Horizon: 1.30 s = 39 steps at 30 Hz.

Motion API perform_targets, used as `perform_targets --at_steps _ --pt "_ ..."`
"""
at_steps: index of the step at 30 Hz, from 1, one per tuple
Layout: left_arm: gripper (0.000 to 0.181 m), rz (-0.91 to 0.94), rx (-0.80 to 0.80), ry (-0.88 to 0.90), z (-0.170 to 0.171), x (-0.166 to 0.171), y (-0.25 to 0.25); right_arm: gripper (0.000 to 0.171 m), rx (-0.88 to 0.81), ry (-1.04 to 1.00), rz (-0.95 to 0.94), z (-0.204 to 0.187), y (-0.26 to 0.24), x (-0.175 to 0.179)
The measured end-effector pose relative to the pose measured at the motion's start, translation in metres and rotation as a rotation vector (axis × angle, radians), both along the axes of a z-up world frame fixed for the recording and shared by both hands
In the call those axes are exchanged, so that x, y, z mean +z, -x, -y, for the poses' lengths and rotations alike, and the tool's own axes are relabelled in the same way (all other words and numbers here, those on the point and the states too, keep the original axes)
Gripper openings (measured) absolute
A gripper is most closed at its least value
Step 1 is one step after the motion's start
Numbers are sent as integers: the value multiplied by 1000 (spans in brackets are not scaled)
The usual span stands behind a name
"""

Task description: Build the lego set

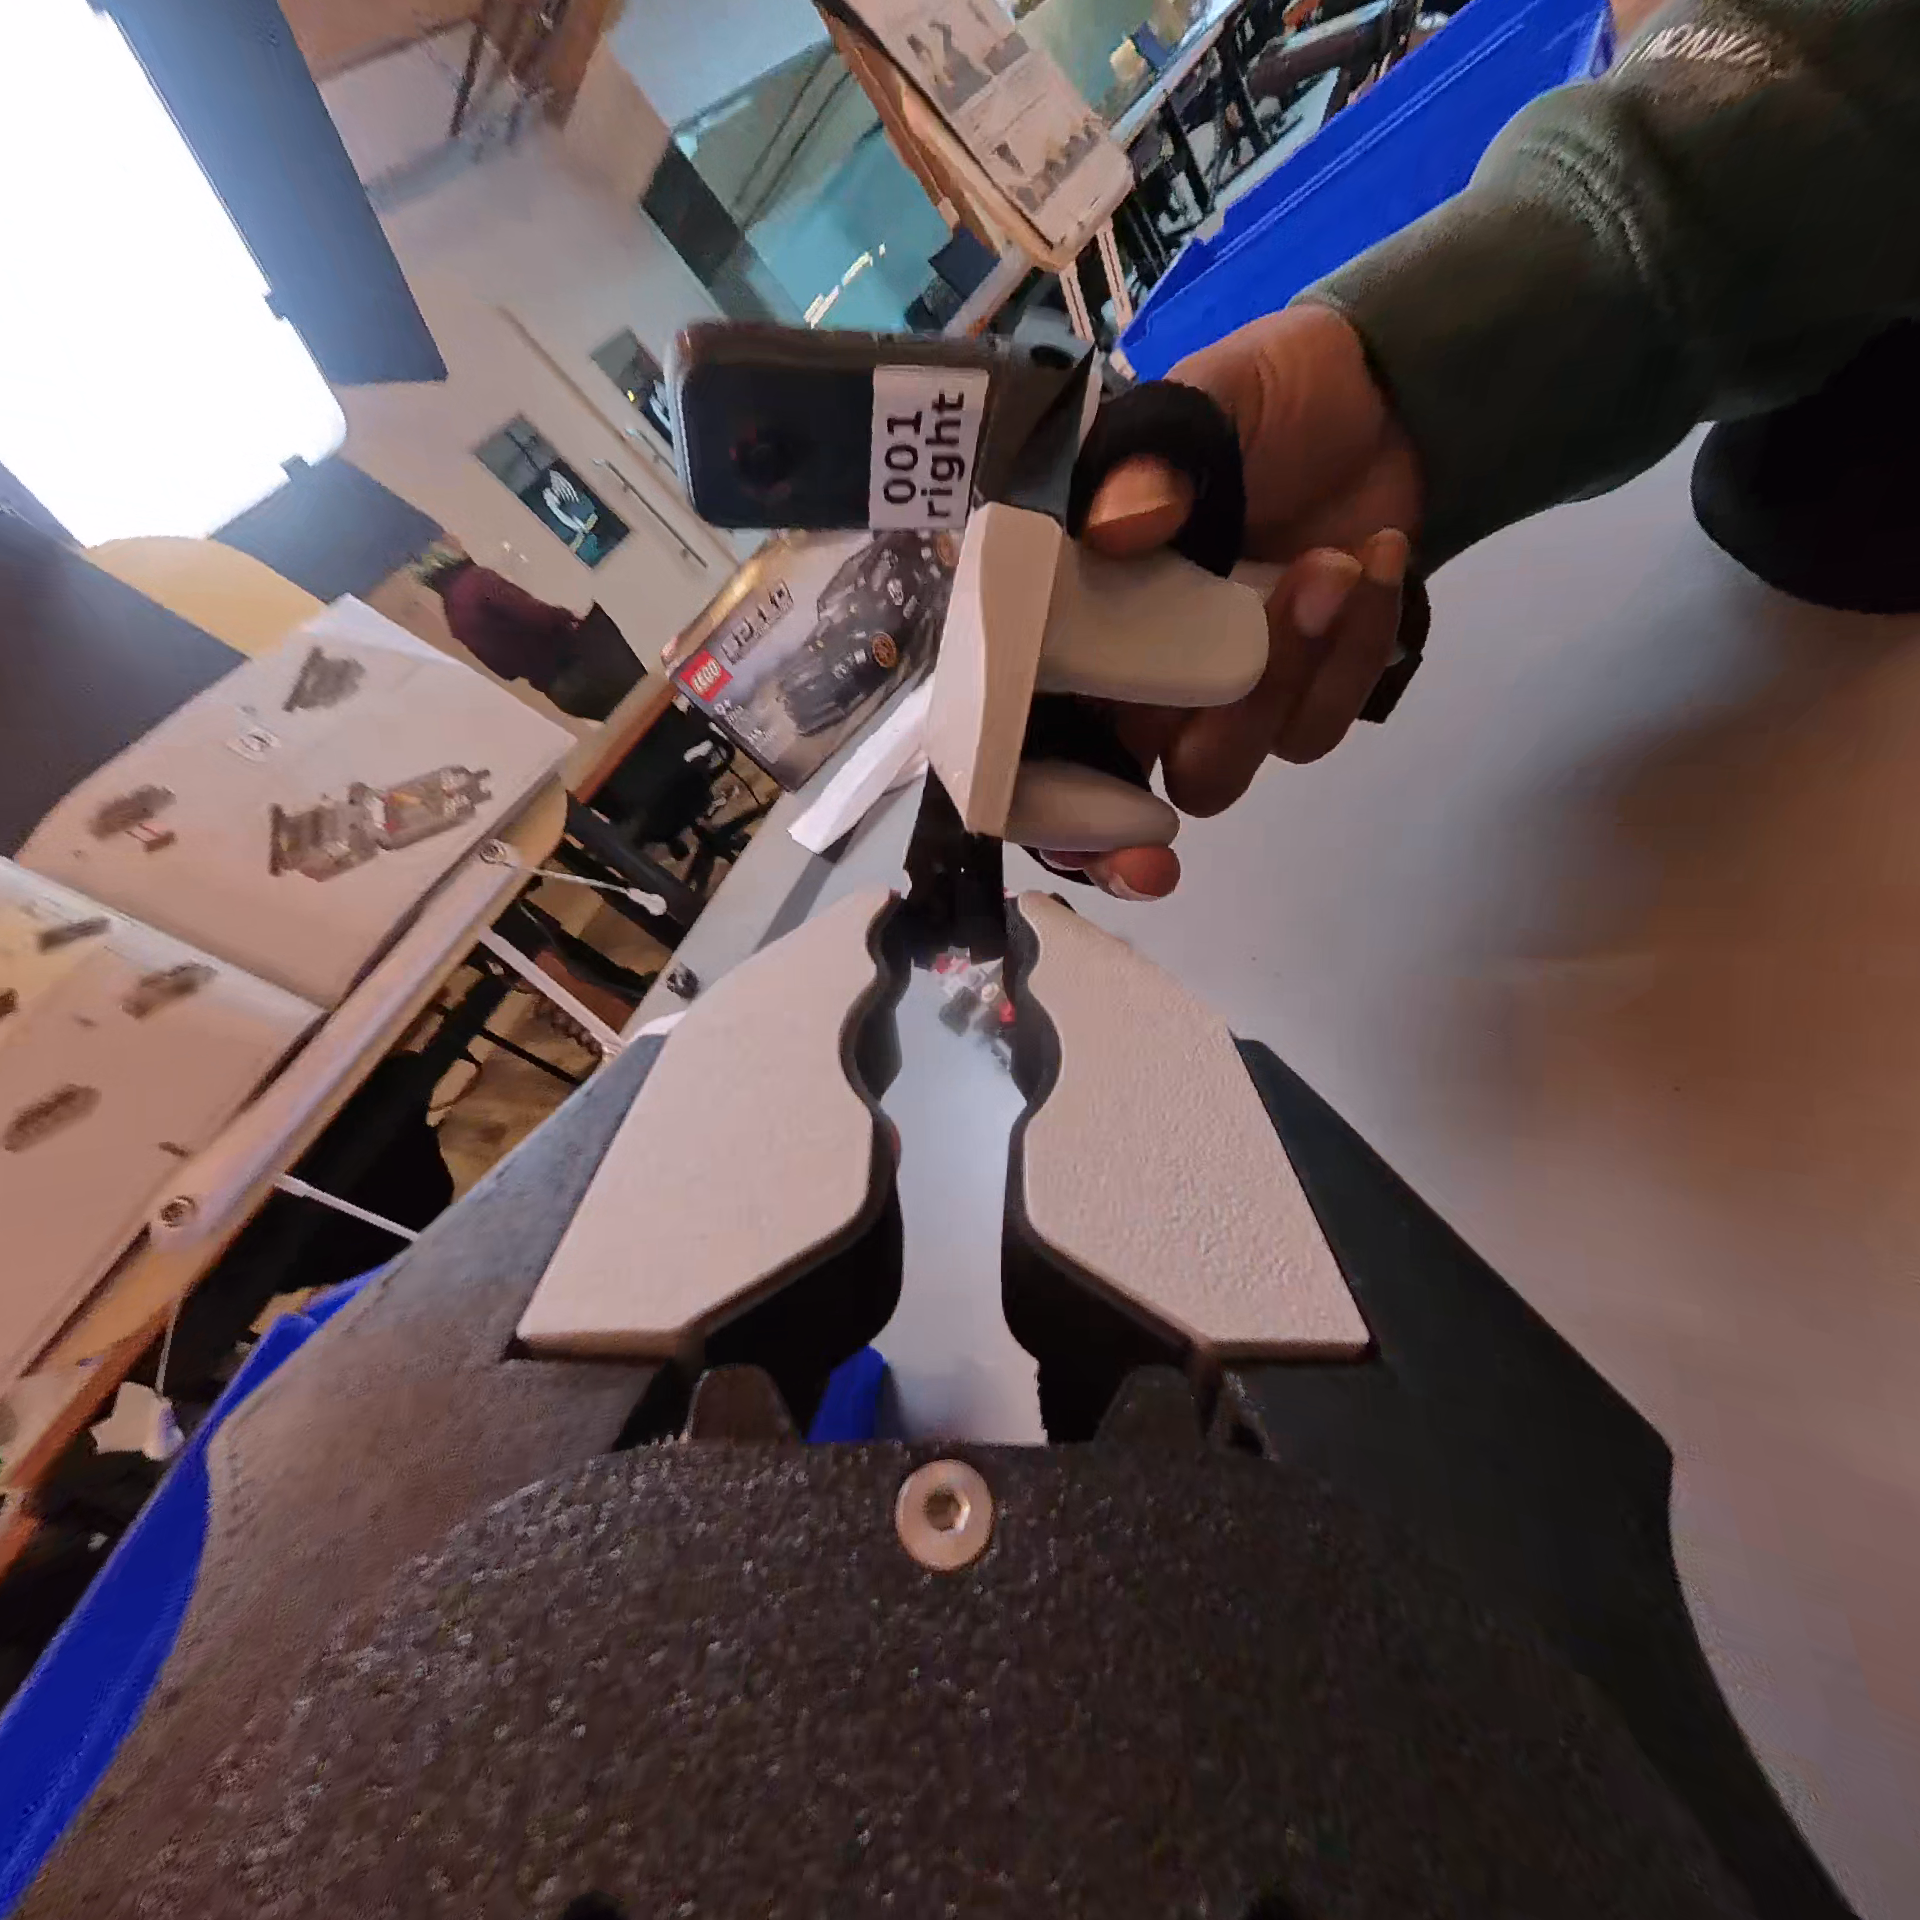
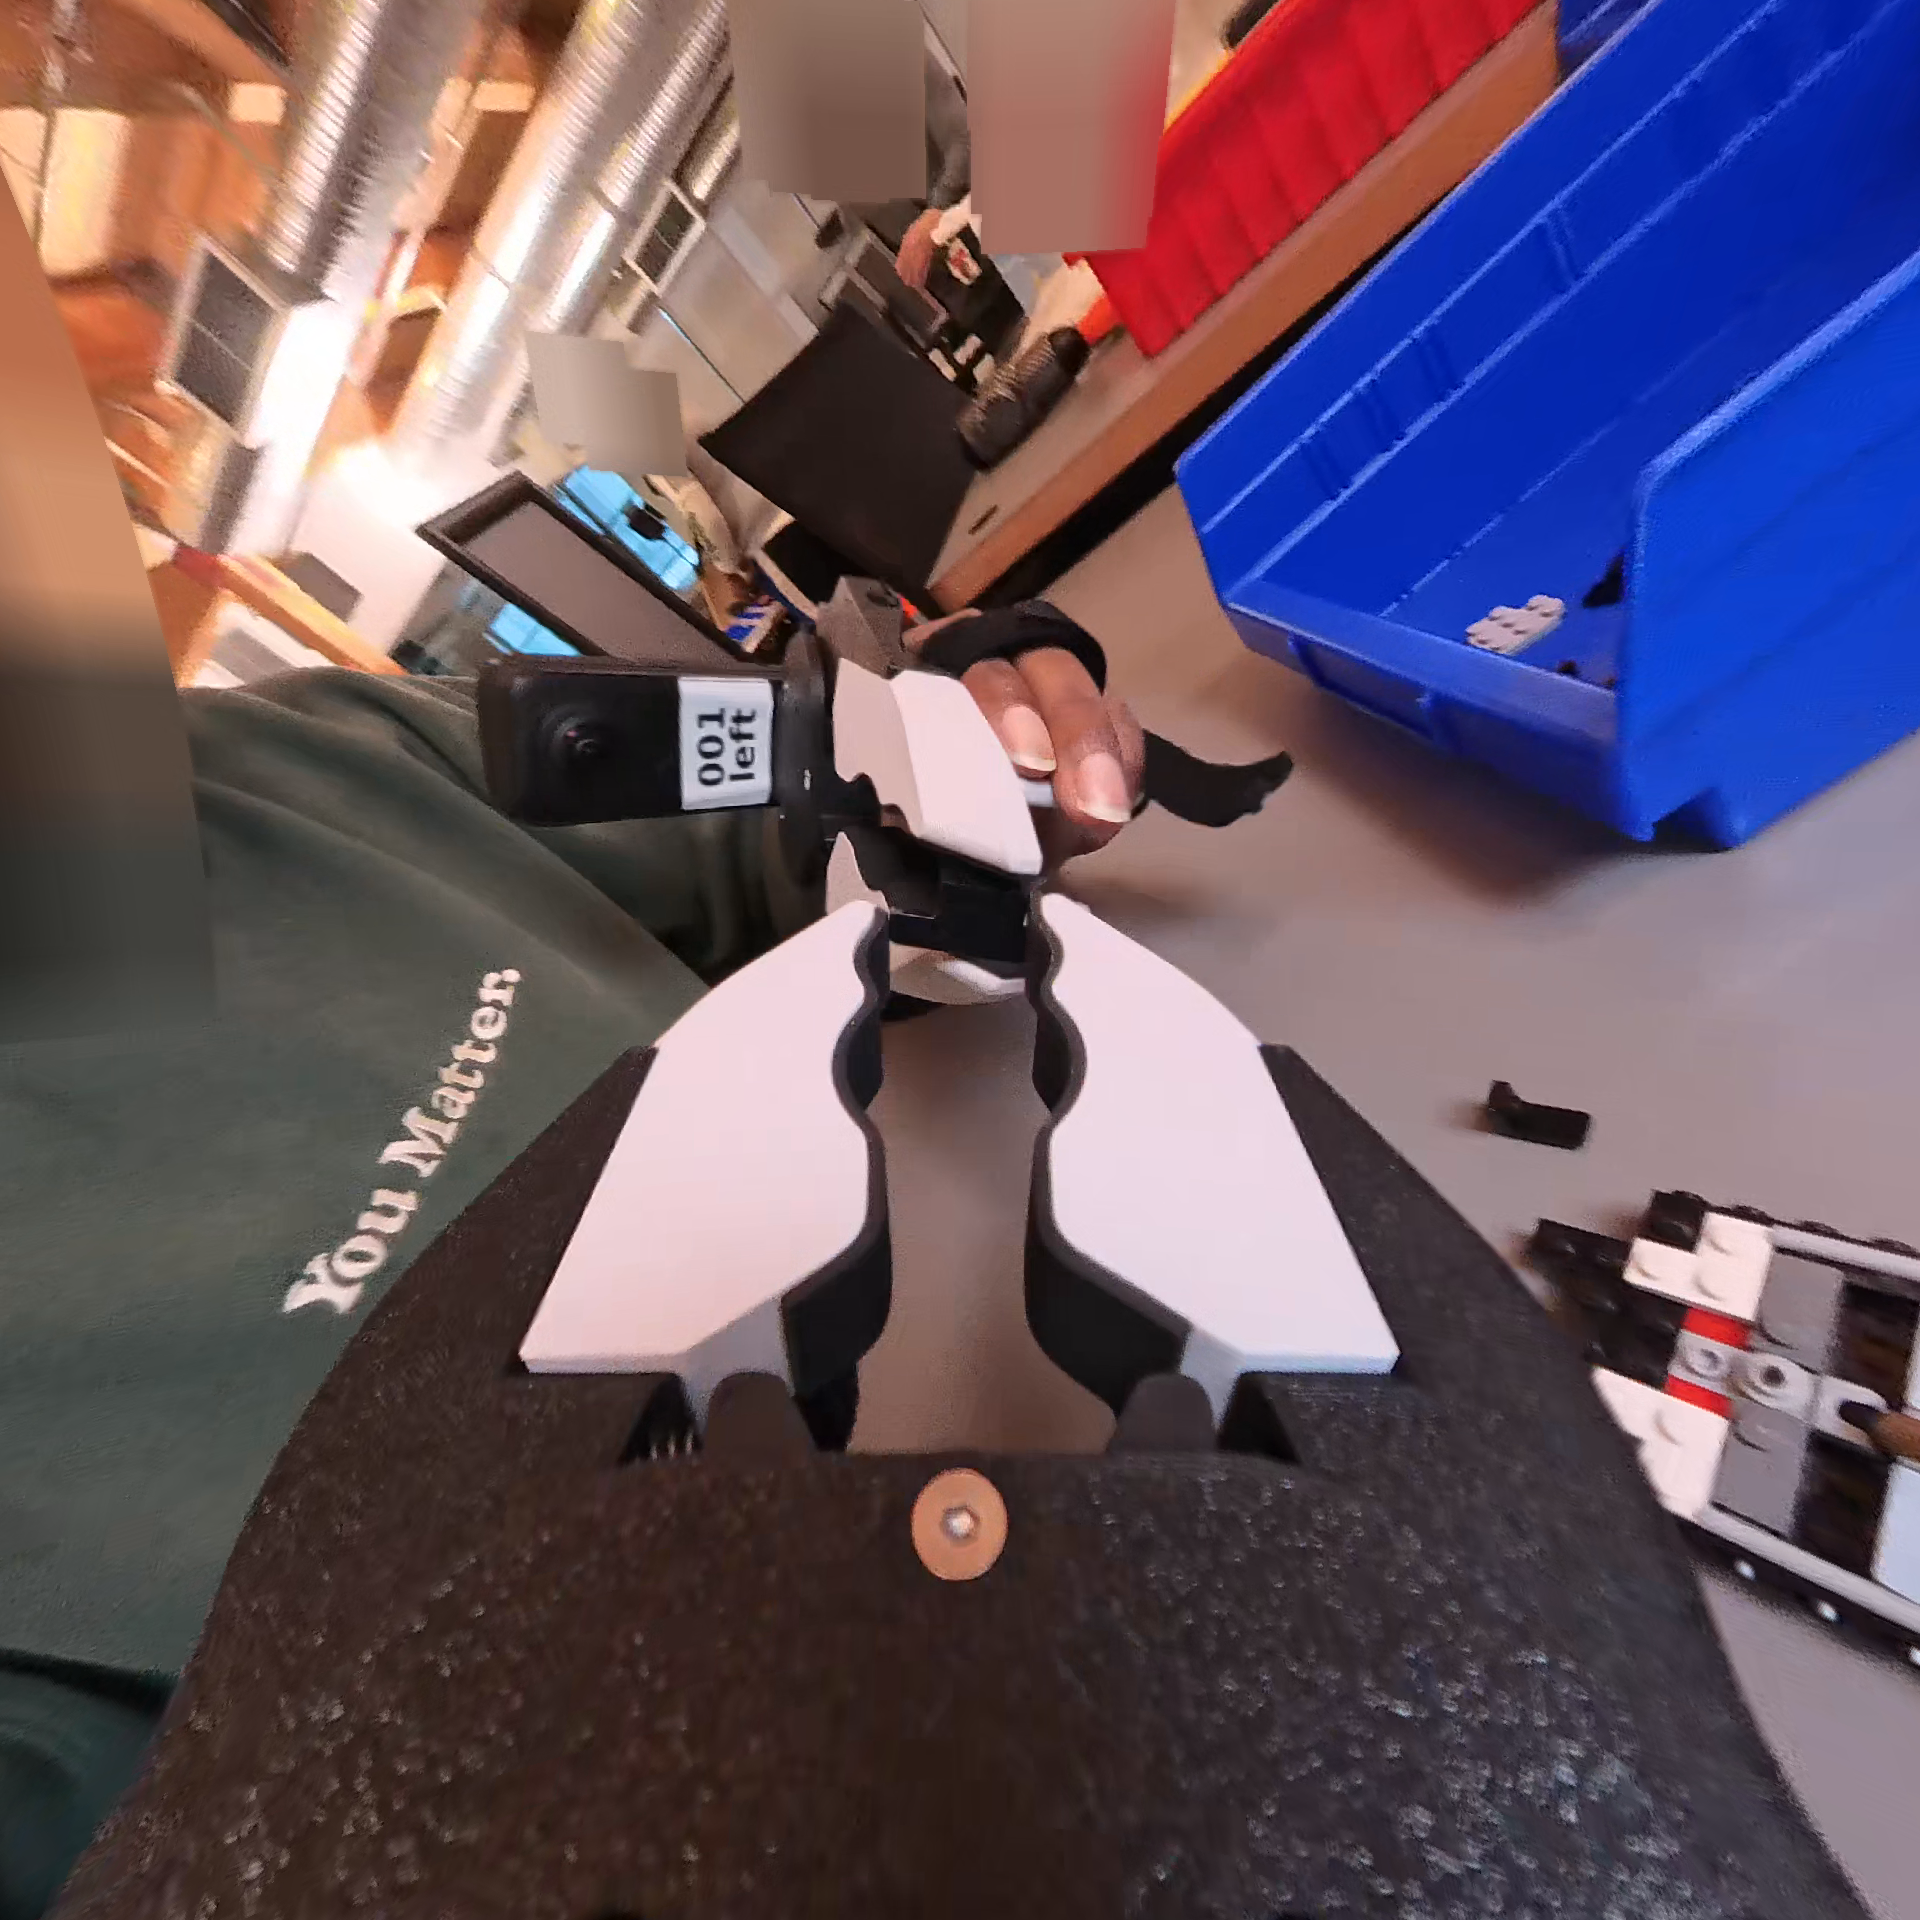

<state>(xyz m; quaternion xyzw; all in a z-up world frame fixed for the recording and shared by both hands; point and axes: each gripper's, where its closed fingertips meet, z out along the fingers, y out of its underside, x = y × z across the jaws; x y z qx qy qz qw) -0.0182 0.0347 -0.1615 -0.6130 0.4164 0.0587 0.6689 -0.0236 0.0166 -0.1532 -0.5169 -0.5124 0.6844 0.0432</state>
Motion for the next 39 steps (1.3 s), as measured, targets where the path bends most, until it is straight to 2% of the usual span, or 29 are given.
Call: perform_targets --at_steps 2,4,6,8,9,10,11,15,19,22,25,28,29,30,35,39 --pt "13 18 2 -21 2 9 2 22 -23 -2 -18 -5 -2 8" --pt "13 55 82 -77 -3 26 21 23 -113 -82 -47 -25 -6 17" --pt "13 109 315 -60 -22 35 71 25 -222 -173 -65 -48 -13 27" --pt "13 172 569 91 -40 19 130 26 -306 -263 -66 -65 -21 29" --pt "14 209 657 243 -45 -2 152 26 -332 -287 -62 -70 -24 29" --pt "39 258 681 389 -47 -22 161 27 -346 -297 -55 -73 -25 27" --pt "48 309 681 453 -48 -32 164 27 -353 -299 -51 -74 -26 26" --pt "52 275 680 452 -46 -40 169 29 -350 -319 -9 -71 -26 8" --pt "51 264 634 402 -47 -35 159 28 -387 -400 -3 -75 -22 -1" --pt "31 267 601 292 -47 -17 153 29 -500 -512 -41 -91 -18 -2" --pt "0 335 526 182 -48 9 142 32 -696 -659 -77 -121 -16 -3" --pt "0 445 469 133 -51 30 132 36 -812 -797 -70 -143 -17 -11" --pt "0 486 457 125 -53 35 131 29 -819 -833 -57 -146 -16 -14" --pt "0 518 450 122 -54 37 130 0 -832 -868 -51 -150 -16 -14" --pt "0 586 442 80 -63 41 133 0 -940 -977 -94 -170 4 16" --pt "0 589 476 17 -77 50 146 0 -1038 -1117 -130 -194 48 53"
